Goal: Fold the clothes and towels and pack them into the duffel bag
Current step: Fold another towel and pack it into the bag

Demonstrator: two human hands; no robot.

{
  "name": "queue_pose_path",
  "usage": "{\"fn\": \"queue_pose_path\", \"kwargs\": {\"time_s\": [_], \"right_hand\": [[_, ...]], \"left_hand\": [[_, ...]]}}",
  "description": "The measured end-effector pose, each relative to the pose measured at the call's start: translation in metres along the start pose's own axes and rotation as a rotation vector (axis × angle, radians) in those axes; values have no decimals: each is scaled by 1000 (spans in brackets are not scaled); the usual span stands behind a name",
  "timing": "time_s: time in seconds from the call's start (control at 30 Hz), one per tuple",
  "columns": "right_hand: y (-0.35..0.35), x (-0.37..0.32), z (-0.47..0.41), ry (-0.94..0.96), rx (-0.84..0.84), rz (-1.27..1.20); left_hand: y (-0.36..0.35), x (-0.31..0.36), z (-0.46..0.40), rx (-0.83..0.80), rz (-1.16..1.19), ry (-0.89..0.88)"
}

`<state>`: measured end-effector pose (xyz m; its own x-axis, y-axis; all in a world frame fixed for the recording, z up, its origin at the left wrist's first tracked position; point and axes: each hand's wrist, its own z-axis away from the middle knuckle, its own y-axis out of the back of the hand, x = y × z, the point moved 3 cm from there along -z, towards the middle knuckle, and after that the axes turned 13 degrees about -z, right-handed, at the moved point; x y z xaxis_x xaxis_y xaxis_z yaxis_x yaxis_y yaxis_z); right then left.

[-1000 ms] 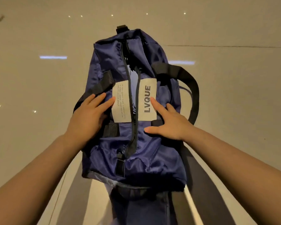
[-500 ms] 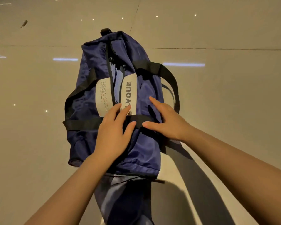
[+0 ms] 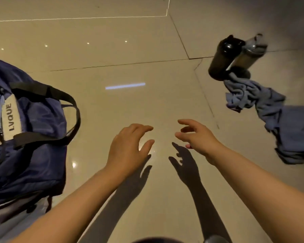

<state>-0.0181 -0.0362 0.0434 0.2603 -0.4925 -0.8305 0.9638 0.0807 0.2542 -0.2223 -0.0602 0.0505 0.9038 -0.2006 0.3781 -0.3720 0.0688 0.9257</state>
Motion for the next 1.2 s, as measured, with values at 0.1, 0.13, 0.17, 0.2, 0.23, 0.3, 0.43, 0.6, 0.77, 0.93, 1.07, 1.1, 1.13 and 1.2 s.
{"fn": "queue_pose_path", "kwargs": {"time_s": [0.1,0.13,0.17,0.2,0.23,0.3,0.43,0.6,0.77,0.93,1.07,1.1,1.13,1.2], "right_hand": [[59,22,25,-23,75,24],[77,30,33,-29,94,51],[94,40,40,-36,112,80],[111,50,46,-50,130,114],[126,62,51,-67,147,149],[157,86,59,-116,184,195],[215,130,65,-217,310,215],[272,162,51,-245,486,181],[320,172,6,-192,715,182],[352,174,-31,-358,882,44],[356,157,-31,-149,973,155],[351,154,-24,-71,963,215],[342,153,-14,5,918,279],[312,160,8,144,739,448]], "left_hand": [[-25,64,-2,-91,97,-58],[-34,82,-3,-118,109,-72],[-43,99,-3,-146,118,-84],[-54,114,-5,-176,121,-95],[-65,128,-6,-212,120,-104],[-93,153,-10,-308,86,-125],[-152,186,-31,-547,-219,-140],[-199,188,-64,-698,-470,-92],[-212,184,-70,-787,-504,-91],[-211,186,-72,-853,-530,-96],[-211,187,-72,-870,-578,-112],[-210,187,-73,-864,-582,-118],[-210,188,-73,-862,-586,-122],[-209,188,-75,-866,-589,-120]]}}
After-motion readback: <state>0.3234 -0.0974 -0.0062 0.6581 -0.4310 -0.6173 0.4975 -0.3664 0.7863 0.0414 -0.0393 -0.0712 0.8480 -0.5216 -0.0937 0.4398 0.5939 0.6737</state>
